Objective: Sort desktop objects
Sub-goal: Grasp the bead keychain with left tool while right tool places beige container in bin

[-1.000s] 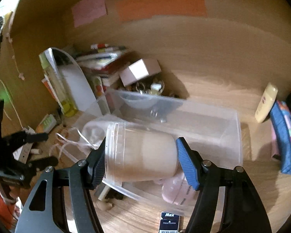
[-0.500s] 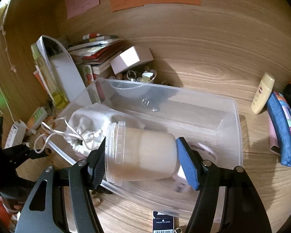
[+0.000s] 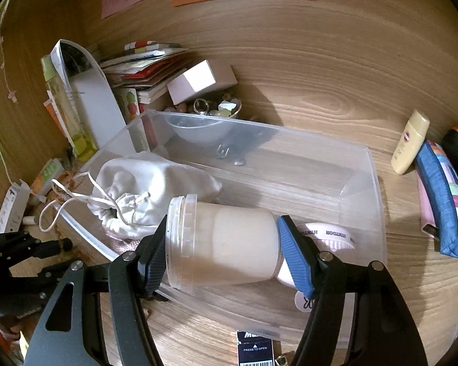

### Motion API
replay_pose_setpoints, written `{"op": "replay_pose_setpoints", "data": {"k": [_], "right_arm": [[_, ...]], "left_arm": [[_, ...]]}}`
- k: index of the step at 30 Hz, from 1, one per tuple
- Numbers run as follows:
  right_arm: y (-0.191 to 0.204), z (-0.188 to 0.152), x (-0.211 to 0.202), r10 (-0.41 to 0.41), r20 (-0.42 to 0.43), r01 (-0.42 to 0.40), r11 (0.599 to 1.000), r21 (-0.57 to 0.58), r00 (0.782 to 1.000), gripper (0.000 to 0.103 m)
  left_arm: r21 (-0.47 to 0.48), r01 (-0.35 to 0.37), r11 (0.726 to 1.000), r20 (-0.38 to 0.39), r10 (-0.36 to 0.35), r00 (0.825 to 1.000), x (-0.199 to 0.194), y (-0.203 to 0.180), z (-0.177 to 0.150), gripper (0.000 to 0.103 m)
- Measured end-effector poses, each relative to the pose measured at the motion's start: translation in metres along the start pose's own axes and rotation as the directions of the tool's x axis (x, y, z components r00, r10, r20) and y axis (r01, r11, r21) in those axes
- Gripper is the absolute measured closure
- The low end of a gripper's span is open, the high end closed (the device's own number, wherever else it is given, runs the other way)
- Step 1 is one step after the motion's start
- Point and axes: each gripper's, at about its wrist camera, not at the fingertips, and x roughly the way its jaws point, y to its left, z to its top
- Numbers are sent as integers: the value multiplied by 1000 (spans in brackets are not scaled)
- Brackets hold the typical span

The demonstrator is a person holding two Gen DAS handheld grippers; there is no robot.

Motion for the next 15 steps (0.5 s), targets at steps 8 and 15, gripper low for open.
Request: {"op": "replay_pose_setpoints", "data": {"k": [8,15], "right_arm": [[1,-4,-24,-3,50,4,1000,-24,999,36],[3,-19,-57,-31,108,38,997,-67,994,29]], "left_arm": [[-11,39,999,89,-38,995,-28,-8,19,72],[30,56,998,159,-60,985,-47,-28,45,72]]}}
